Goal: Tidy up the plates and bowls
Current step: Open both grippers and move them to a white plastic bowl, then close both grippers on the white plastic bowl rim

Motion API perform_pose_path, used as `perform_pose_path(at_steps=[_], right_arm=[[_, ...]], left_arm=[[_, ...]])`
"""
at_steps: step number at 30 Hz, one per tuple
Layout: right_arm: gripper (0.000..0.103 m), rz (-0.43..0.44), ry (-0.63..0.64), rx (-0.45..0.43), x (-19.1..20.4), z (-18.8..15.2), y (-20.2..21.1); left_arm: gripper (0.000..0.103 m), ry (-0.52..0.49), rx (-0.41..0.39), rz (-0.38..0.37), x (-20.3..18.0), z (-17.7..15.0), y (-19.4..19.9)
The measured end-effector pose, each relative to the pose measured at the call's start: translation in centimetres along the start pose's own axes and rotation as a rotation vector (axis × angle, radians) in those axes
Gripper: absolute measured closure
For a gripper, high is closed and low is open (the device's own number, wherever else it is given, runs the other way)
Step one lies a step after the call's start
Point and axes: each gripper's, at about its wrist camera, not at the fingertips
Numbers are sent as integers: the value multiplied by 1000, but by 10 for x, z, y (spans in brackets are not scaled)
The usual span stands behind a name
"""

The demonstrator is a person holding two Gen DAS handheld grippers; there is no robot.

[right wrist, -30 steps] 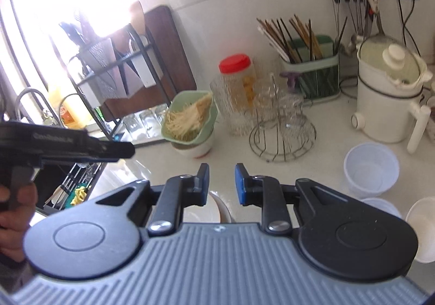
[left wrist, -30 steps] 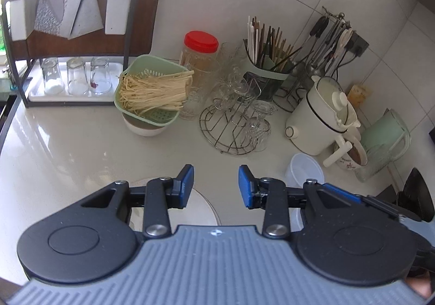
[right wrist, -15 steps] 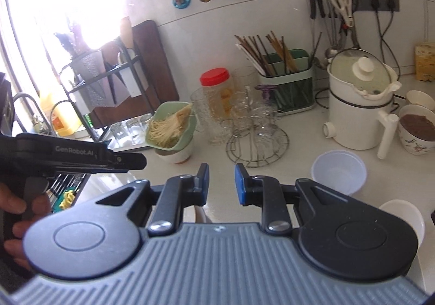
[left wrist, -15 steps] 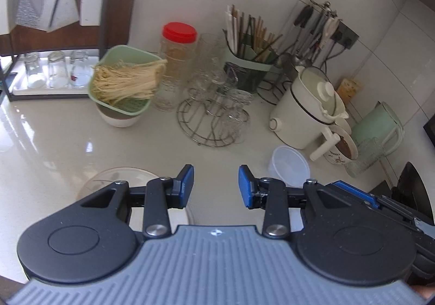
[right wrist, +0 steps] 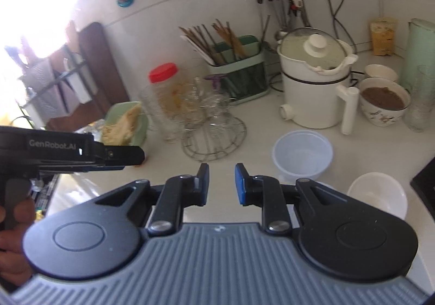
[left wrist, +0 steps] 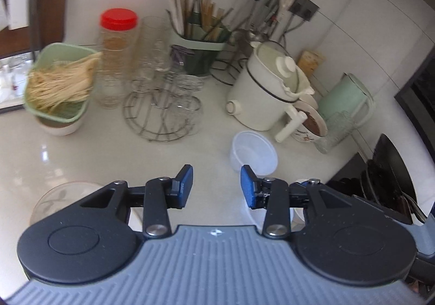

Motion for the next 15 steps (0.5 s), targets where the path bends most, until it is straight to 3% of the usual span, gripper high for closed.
perform_pose_path(at_steps=[3,11,13,15], right_arm=[[78,-36,-16,-15,-4,2,-4],[76,-185,-85,-29,-27,-9,4],[64,-195,-110,-11,-37,-11,3],[64,-199,-127,-5,-48,-12,3]], left_arm=[[53,-21,17,-19,-3,4,-18],[52,-94,70,-51,-29,7,-57],[52,-89,77,-51,-37,6,-63],[50,-75,94,-60,-45,4,-70]])
Point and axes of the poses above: each gripper's, at about its wrist camera, not at the fingertips, and y roughly against the way its jaws point, x to its left, z to its top, and after that the axes turned 13 degrees about z, right-handed
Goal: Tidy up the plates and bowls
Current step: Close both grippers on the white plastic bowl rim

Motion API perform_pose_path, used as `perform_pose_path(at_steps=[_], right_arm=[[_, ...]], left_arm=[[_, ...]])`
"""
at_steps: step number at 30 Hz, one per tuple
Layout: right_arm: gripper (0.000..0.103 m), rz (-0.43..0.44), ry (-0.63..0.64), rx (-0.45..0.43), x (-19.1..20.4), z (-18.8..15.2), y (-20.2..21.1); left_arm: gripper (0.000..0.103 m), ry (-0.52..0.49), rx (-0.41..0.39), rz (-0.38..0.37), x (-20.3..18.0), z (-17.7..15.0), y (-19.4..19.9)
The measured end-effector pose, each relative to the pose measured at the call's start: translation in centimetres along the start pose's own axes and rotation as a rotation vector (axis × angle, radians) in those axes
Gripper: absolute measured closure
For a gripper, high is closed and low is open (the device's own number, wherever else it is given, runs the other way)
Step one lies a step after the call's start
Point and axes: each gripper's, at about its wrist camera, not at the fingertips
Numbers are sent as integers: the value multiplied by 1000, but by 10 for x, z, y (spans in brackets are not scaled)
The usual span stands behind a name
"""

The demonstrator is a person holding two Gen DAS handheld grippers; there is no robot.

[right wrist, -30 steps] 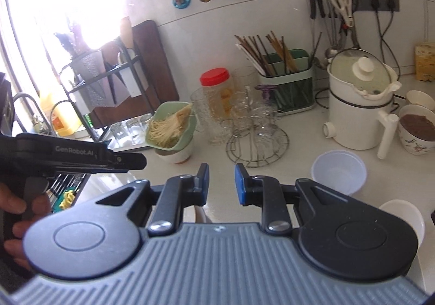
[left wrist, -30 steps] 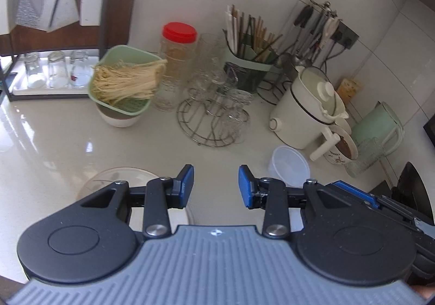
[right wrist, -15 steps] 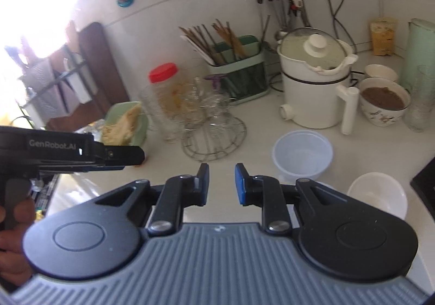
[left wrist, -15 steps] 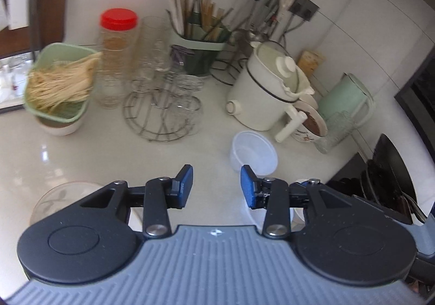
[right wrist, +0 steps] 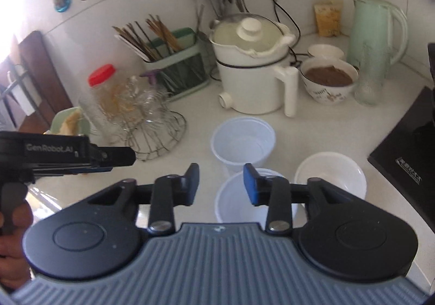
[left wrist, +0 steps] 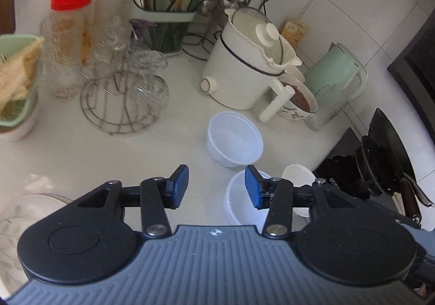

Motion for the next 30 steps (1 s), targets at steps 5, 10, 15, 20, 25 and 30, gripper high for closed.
perform_pose_path(at_steps=[5,10,15,20,25,30], right_arm=[[64,6,-37,14,-33,-4,0],[64,-29,-78,85,-66,-23,-14],[64,-3,-161,148,-90,-52,-24],[64,27,-275,81,-105,-65,-30],[63,43,-329,64,-109,-70,-41],[68,16,-308,66,-108,-67,-50]], left_arm=[[43,16,40,14,-22,-11,-31],[43,58,92,14,-30,-35,-68],[43,77,117,-7,-30,-55,-100],[43,57,67,-14,-35,-58,-115],[44,97,80,-20,-33,-59,-126],[55,141,88,-42,-32,-61,-132]])
Point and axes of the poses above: each gripper's, at about its wrist camera, not at the fingertips, and y roughly against the way its jaws point, x to its left, z to its top, and after that the axes turned 13 degrees about z, right-handed
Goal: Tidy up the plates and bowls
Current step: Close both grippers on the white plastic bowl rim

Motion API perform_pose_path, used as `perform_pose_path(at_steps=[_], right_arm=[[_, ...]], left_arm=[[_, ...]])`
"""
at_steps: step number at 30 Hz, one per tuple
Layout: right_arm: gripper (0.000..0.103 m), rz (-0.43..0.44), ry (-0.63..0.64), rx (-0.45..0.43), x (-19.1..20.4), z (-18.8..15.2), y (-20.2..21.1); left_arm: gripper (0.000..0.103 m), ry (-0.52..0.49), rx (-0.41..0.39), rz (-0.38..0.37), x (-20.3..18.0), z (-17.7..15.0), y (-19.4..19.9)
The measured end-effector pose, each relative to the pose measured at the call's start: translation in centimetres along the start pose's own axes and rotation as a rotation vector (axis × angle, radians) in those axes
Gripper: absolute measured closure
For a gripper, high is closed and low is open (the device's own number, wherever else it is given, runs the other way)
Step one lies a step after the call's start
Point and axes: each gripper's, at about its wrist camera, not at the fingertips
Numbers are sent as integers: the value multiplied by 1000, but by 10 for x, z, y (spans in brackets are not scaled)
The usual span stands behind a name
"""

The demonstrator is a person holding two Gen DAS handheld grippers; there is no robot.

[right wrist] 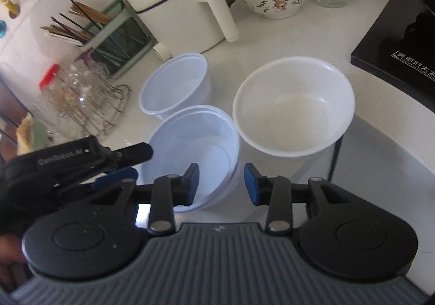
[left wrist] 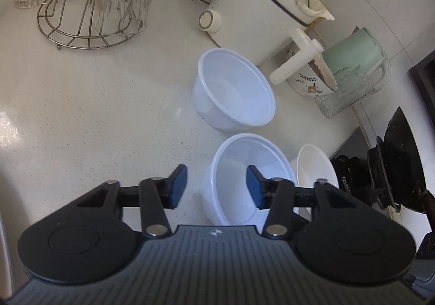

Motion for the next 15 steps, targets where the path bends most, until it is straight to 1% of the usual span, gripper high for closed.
perform_pose_path(at_steps=[1,2,3,4,7,10,15], right_arm=[[75,10,-8,8,-3,1,-2],[77,18,-7,15,-5,1,-4],[82,19,0,18,-5,2,-6],[84,20,10,21,-6,2,-7],[85,26,11,15,-7,2,-8],[85,33,8,21,-8,3,-7],[85,60,29,53,-1,5,-8]], left_arm=[[60,-1,0,-5,-1,0,-1],[65,-2,3,-14,-1,0,-3],[73,-1,10,-25,-1,0,-4],[75,3,11,-27,-2,-1,-5],[76,-7,4,-19,-3,-2,-5],[76,4,8,-21,-2,-3,-2],[76,26,10,-2,9,-3,9]])
Point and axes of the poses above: each gripper's, at about its wrist camera, not at the fingertips, and y roughly against the way its jaws point, x to its left, z to its top, and after that the axes turned 13 degrees about z, right-handed
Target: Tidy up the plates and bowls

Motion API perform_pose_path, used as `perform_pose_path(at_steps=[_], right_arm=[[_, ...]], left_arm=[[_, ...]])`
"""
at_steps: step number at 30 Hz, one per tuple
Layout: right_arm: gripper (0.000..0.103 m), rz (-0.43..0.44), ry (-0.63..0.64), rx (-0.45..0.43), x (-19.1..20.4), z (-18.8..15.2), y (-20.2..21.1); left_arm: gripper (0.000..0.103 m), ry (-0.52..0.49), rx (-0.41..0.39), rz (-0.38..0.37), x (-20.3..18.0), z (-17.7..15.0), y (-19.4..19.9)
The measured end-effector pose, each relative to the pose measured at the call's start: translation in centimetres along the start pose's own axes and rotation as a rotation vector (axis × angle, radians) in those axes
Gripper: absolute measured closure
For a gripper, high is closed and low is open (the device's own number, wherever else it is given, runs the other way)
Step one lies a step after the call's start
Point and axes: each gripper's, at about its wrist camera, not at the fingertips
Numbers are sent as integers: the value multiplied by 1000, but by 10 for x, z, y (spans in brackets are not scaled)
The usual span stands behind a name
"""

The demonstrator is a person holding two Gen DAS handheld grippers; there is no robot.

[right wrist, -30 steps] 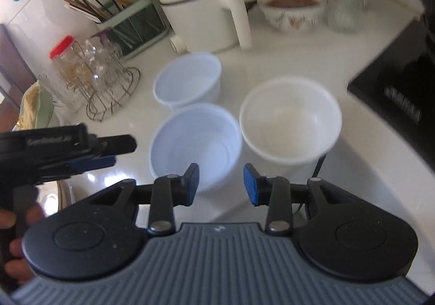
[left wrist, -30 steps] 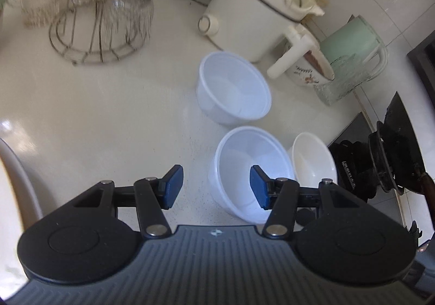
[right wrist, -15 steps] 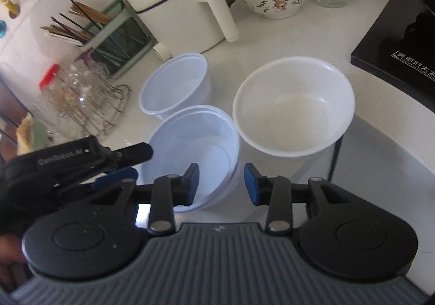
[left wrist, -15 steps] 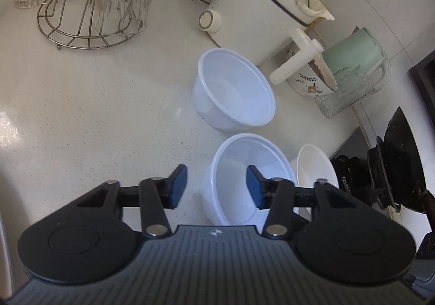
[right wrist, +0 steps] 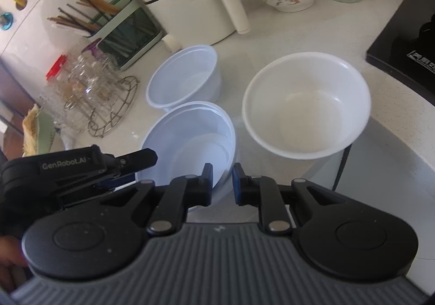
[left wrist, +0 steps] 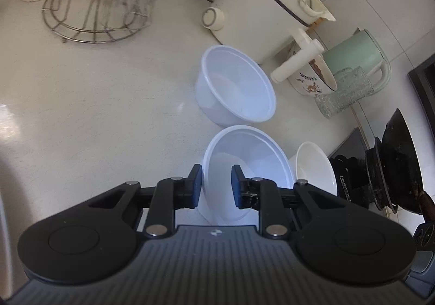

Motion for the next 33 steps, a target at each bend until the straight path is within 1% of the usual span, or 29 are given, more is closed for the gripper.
perform_pose_path(at_steps=[5,10,13,17,20,21,22,25,27,30,33], right_arm=[[85,43,50,36,15,-1,-11],[85,96,106,59,33,-9,-25],[85,128,128,75,41,-14,-34],[85,157,156,83,48,-19,-44],[84,164,171,77,50,-21,-47],[84,170,166,78,51,-20,-48],[83,175,157,79,50,-20,-48],[83,178,151,70,53,-17,-47],[83,167,174,67,56,-15,-46],[82,126,237,60,63,-14,-46],[71,103,255,54,63,-9,-43]], left_arm=[[76,-5,-14,59,15,-1,14],[75,2,-33,177,31,-8,26],[75,20,-39,209,42,-11,28],[74,22,-63,245,47,-12,27],[67,24,-68,255,48,-12,27],[63,26,-68,256,49,-12,28],[56,28,-67,259,48,-11,28],[44,30,-75,270,49,-8,33],[42,32,-67,261,51,-5,34],[42,53,-55,257,53,-3,35],[42,43,-61,280,49,0,40]])
Point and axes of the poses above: each gripper's, at about its wrist camera, not at the fingertips, and y roughly against the way its jaws point, x to its left, z to its top, and after that the axes turned 13 degrees about z, right-handed
